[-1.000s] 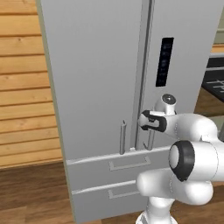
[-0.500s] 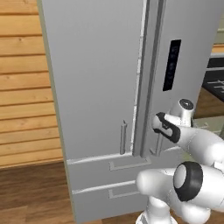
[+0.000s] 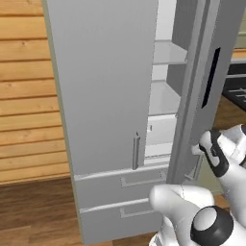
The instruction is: Take the strawberry from the fridge and place it on top of the pancake, located on the dining counter.
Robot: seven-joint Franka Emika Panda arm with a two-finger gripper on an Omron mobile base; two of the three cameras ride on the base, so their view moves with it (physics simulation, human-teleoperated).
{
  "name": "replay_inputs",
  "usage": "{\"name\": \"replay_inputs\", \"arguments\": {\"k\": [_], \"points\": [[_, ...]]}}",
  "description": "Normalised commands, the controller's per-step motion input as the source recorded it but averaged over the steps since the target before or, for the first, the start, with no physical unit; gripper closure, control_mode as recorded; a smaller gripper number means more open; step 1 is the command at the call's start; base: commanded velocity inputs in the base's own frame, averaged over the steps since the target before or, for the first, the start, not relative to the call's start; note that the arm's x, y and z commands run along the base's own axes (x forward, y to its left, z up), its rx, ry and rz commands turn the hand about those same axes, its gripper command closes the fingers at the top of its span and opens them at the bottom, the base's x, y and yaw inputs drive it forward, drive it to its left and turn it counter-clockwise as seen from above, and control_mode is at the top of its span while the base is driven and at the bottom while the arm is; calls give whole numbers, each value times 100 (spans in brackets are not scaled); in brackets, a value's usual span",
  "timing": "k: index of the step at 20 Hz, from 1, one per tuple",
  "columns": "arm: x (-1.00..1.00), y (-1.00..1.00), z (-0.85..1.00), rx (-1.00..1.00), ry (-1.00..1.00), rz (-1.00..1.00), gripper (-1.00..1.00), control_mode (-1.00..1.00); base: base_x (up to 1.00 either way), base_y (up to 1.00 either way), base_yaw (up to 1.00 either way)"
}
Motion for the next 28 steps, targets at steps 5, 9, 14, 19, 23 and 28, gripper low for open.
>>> {"name": "replay_inputs", "arguments": {"k": [5,9,14,19,23,28], "points": [[-73,-72,55,5,2,0,-100,-100,0,0,0],[-92,-15,100,0,-6,7,-100,-100,0,0,0],[-100,4,100,0,-6,4,-100,-100,0,0,0],[-71,75,100,-26,0,-1,-100,-100,0,0,0],[-24,100,100,-55,0,-6,-100,-100,0,0,0],[-9,100,89,-62,10,-8,-100,-100,0,0,0]]}}
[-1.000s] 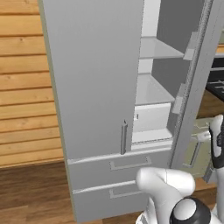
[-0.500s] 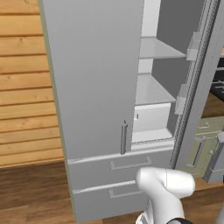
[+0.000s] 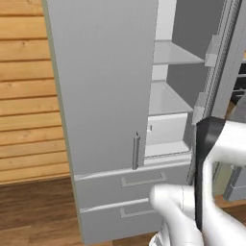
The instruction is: Take the strawberry from the fridge and place it on top of the pancake, located on the dining counter.
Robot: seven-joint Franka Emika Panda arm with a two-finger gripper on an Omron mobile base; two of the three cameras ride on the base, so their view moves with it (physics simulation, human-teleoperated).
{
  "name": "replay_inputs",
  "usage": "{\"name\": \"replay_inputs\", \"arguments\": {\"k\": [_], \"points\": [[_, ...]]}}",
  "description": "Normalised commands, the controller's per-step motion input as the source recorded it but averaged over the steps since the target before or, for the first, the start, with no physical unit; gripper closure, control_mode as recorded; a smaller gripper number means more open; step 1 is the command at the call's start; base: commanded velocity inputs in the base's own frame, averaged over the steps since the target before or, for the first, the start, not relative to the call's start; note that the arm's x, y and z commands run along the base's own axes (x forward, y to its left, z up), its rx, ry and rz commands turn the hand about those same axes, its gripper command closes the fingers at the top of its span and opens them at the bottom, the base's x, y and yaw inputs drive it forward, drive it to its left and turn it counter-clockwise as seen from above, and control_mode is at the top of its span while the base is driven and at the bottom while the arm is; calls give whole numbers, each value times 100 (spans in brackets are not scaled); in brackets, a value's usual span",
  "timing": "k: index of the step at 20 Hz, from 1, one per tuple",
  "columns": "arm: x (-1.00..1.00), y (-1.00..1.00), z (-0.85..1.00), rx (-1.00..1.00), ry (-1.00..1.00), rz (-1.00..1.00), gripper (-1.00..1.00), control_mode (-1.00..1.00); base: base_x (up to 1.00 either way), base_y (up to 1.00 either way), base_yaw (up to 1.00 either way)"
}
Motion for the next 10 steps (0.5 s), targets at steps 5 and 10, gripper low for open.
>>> {"name": "replay_inputs", "arguments": {"k": [5,10], "points": [[71,74,28,-66,45,-3,-100,-100,0,0,0],[89,-35,15,-54,55,0,-100,-100,0,0,0]]}}
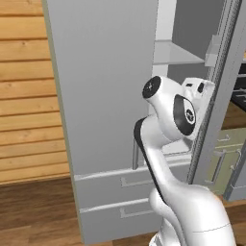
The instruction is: Take the strawberry from the fridge and place it on top of the pancake, located on the dining counter.
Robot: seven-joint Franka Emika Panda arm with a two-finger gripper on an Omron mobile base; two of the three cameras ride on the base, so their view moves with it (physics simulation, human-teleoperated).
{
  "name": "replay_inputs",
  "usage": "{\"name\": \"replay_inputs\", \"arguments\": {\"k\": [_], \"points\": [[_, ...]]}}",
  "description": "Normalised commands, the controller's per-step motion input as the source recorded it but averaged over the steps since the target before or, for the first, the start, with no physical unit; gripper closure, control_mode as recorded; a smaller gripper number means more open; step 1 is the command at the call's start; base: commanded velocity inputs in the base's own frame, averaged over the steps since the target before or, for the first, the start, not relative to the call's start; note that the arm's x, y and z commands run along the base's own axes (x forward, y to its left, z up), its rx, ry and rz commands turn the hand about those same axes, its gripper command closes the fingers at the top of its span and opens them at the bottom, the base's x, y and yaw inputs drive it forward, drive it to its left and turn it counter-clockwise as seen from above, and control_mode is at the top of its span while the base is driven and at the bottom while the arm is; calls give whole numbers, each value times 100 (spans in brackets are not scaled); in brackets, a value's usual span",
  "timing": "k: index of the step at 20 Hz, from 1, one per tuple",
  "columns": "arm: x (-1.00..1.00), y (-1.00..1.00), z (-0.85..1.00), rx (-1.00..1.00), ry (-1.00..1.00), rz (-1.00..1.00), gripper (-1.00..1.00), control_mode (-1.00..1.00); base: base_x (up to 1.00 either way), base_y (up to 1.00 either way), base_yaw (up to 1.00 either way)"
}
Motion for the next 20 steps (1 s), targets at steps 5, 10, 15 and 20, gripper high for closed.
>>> {"name": "replay_inputs", "arguments": {"k": [5,10,15,20], "points": [[100,-55,-3,-40,73,1,-100,-100,0,0,0],[41,-17,0,-26,46,0,-100,-100,0,0,0],[-2,-86,0,-1,16,0,-100,-100,0,0,0],[-50,-100,0,0,7,-2,-100,-100,0,0,0]]}}
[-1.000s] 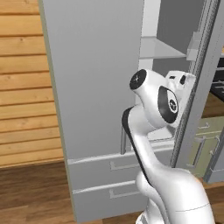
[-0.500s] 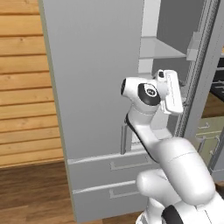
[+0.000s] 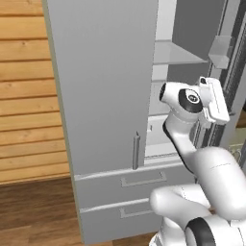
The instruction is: Take the strawberry from the fridge and place it on top of the pancake, located on the dining counter.
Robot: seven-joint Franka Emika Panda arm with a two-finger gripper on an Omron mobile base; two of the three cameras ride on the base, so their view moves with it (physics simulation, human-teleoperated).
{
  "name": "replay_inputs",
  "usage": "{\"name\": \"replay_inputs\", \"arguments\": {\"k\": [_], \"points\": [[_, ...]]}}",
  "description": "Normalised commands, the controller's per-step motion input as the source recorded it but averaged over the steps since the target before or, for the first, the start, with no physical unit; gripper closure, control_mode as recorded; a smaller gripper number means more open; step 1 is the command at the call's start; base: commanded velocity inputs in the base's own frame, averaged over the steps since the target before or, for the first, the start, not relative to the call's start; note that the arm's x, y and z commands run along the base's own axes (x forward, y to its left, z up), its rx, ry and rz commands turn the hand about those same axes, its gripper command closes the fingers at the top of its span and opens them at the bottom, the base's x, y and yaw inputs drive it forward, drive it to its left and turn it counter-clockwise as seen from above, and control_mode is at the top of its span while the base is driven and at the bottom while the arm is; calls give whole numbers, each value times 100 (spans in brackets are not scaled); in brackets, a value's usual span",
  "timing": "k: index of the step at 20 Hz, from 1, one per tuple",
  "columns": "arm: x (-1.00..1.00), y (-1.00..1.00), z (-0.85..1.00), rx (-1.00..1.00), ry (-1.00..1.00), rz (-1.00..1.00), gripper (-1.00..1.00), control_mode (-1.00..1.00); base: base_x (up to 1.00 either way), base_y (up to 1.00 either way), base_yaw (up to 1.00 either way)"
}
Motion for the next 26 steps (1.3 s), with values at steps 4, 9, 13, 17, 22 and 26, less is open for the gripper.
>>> {"name": "replay_inputs", "arguments": {"k": [4,9,13,17,22,26], "points": [[-42,-100,0,0,10,0,-100,-100,0,0,0],[-20,-56,-1,2,1,11,-100,-100,0,0,0],[-54,36,0,-1,0,11,-100,-100,0,0,0],[-32,94,1,-1,0,15,-100,-100,0,0,0],[29,100,-1,19,-8,1,-100,-100,0,0,0],[35,86,-54,78,-17,-2,-100,-100,0,0,0]]}}
